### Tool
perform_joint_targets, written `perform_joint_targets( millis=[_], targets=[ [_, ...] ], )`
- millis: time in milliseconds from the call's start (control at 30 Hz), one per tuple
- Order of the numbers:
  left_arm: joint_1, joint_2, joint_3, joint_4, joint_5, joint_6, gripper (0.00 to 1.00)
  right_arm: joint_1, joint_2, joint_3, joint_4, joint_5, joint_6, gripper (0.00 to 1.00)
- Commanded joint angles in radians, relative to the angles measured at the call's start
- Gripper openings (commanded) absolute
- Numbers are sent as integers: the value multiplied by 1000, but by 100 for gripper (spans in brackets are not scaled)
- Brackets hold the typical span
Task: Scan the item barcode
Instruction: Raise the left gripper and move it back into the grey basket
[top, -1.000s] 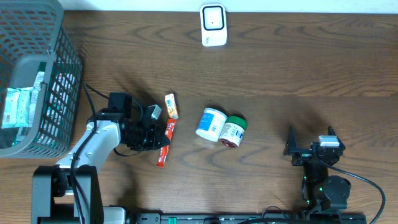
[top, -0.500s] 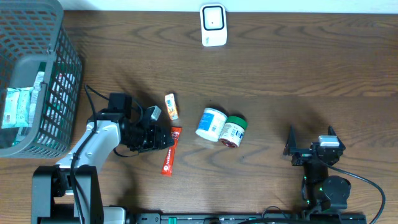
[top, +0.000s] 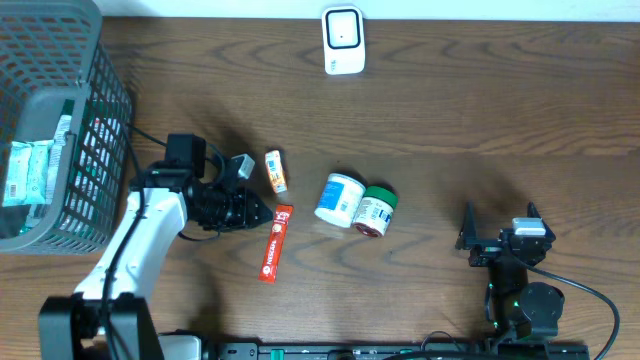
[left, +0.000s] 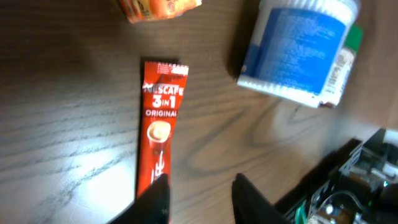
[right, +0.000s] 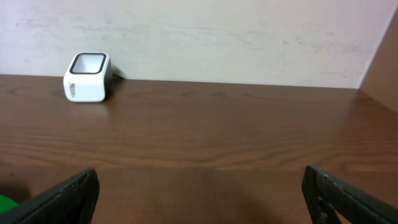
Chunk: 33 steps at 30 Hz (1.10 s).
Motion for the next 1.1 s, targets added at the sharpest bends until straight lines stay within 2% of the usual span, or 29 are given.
perform_joint_targets(
  millis=[0, 33, 67, 400, 667, 833, 1067],
  targets=[
    [-4, -40, 92, -68, -100, -13, 19, 13, 0, -2, -4, 2, -4, 99],
    [-4, -44, 120, -99, -128, -13, 11, 13, 0, -2, -4, 2, -4, 99],
    [-4, -46, 148, -128, -154, -13, 7, 13, 0, -2, -4, 2, -4, 99],
    [-4, -53, 376, -286, -384, -58, 7, 13, 0, -2, -4, 2, -4, 99],
    [-4, -79, 471, -290, -399, -84, 7, 13, 0, -2, -4, 2, -4, 99],
    [-4, -92, 544, -306, -475, -84, 7, 13, 0, -2, -4, 2, -4, 99],
    [-3, -93, 658, -335, -499, -103, 7, 13, 0, -2, -4, 2, -4, 99]
  ],
)
